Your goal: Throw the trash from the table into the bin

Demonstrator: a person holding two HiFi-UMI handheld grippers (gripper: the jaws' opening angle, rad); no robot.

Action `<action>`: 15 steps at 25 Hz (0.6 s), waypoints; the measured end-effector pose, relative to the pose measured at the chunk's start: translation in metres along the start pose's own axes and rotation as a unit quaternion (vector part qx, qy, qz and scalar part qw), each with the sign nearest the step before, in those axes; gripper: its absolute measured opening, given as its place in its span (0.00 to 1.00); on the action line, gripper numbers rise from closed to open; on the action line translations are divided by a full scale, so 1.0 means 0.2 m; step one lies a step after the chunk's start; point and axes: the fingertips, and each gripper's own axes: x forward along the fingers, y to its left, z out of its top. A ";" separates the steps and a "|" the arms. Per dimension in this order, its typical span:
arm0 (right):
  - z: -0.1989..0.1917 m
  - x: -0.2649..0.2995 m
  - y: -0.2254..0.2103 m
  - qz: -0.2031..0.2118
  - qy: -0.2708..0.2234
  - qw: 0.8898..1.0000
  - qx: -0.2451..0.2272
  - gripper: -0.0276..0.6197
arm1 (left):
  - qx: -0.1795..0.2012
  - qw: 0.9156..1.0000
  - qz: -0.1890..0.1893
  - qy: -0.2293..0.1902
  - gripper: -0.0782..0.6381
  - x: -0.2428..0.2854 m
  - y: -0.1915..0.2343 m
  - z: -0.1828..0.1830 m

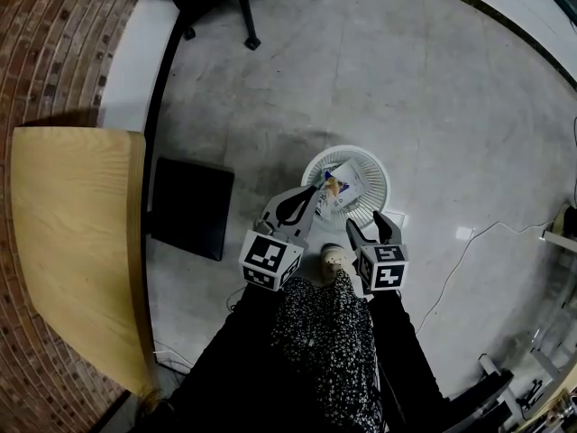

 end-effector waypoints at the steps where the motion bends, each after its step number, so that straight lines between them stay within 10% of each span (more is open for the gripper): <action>1: 0.00 0.00 0.00 0.000 0.001 1.000 -0.003 0.45 | -0.001 1.000 0.002 0.002 0.12 -0.01 0.00 -0.01; 15: 0.24 -0.12 0.04 0.009 -0.062 0.998 0.026 0.44 | -0.005 1.000 0.012 0.000 0.12 -0.06 0.05 0.06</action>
